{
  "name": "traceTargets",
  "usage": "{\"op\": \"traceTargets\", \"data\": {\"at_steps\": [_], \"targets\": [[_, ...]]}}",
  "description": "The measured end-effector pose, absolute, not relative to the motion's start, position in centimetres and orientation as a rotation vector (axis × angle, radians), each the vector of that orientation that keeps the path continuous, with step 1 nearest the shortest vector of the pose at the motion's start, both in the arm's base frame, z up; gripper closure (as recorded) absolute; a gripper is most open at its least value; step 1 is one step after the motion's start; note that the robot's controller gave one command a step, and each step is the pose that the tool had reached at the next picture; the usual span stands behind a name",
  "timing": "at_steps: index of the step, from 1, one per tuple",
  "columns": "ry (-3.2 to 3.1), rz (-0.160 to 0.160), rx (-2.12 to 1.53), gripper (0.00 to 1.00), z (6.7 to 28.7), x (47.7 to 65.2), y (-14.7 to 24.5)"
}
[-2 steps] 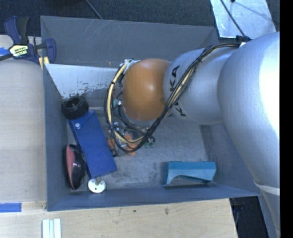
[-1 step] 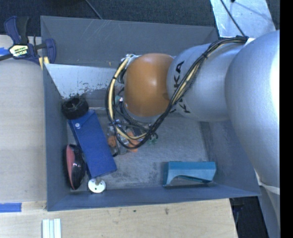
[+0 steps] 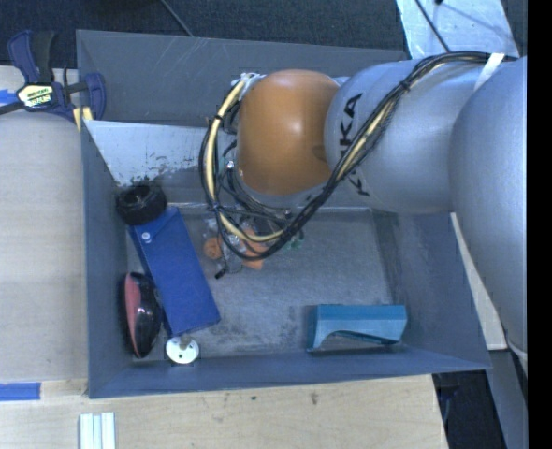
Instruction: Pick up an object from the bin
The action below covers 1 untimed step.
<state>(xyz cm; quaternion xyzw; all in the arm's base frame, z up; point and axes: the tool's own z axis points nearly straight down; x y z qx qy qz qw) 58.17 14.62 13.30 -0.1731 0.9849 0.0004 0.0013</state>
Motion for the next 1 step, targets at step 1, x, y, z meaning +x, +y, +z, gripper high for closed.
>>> {"op": "traceTargets", "data": {"at_steps": [1], "targets": [[3.092,0.001,-0.543,1.00,13.31,58.17,14.61]]}}
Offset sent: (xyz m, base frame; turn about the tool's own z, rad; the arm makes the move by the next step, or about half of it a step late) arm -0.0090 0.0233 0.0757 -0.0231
